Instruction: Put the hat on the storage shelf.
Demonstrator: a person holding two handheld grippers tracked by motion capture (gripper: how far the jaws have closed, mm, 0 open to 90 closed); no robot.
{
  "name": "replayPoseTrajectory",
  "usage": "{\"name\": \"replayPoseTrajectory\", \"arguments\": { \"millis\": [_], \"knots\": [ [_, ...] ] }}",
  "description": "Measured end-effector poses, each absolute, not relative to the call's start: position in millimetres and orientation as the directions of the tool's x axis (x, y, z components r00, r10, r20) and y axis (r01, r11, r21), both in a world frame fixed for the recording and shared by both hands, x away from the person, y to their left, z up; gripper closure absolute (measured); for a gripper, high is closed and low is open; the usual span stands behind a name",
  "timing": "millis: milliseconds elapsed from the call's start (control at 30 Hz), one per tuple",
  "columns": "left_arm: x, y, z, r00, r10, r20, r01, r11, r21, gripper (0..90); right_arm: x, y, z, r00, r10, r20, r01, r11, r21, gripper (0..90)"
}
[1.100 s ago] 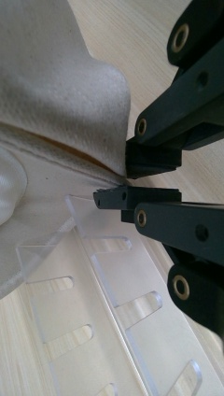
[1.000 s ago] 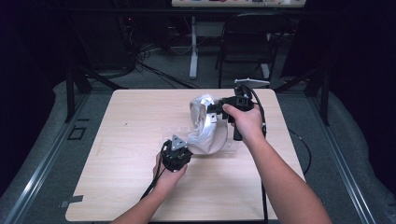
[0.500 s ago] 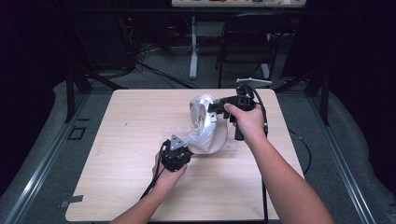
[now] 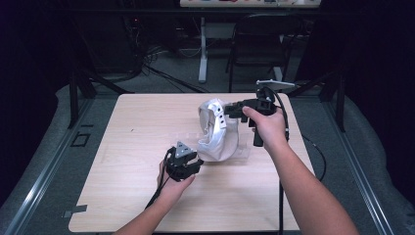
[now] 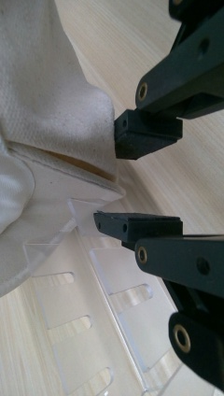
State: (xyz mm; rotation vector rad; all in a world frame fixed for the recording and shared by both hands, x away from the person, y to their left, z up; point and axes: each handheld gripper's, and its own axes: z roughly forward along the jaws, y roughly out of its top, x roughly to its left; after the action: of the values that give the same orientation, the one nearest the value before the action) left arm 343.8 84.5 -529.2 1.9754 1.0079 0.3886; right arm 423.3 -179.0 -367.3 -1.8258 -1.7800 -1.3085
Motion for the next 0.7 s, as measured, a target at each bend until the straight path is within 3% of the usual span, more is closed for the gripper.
{"name": "replayPoseTrajectory", "arguments": {
  "millis": [367, 700],
  "knots": [
    [336, 94, -522, 0.634, 0.767, -0.097, 0.494, -0.306, 0.814, 57.5, 414, -195, -364, -0.195, 0.676, 0.711, 0.877, -0.205, 0.435, 57.7],
    [326, 108, -518, 0.638, 0.764, -0.1, 0.486, -0.298, 0.821, 55.4, 405, -209, -368, -0.206, 0.706, 0.677, 0.865, -0.193, 0.463, 55.8]
  ]
}}
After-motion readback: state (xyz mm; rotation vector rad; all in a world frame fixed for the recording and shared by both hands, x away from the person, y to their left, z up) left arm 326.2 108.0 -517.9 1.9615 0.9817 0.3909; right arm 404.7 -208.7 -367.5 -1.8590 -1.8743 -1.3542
